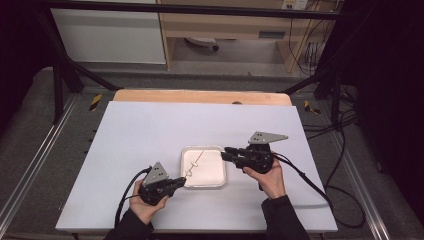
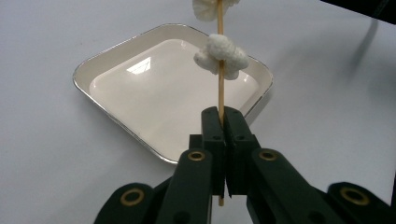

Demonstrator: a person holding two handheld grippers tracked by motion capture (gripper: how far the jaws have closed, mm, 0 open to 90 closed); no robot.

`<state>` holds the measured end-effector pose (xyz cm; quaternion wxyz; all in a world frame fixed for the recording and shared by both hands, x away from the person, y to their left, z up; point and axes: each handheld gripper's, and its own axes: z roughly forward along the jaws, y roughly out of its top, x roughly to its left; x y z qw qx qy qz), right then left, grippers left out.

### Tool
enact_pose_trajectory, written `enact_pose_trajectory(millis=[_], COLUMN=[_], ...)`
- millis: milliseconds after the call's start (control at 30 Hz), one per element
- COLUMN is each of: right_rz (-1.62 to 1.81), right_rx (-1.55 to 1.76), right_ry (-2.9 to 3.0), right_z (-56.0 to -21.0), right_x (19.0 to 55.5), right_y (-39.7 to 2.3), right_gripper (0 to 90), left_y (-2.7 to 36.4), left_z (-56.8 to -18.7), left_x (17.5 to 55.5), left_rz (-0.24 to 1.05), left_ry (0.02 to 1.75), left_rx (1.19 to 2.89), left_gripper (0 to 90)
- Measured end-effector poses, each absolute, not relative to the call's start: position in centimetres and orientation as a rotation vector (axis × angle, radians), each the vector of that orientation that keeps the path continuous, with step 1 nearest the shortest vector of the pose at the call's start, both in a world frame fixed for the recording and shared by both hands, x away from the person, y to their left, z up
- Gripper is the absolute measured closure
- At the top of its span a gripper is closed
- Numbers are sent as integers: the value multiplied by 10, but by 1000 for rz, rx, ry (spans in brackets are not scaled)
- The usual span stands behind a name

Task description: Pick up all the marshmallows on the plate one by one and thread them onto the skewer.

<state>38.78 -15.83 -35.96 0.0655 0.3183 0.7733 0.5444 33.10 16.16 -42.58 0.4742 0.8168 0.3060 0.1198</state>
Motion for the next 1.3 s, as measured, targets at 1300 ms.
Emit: enact_pose_trajectory(millis=[1300], right_rz=[1901], right_rx=[999], right_ry=[2389], right_z=[-369], right_x=[407], right_y=[-127], right_gripper=[718], left_y=[156], left_z=[-424], left_x=[326], left_rz=[305], left_ry=[680], left_rx=[2014], left_gripper=[885])
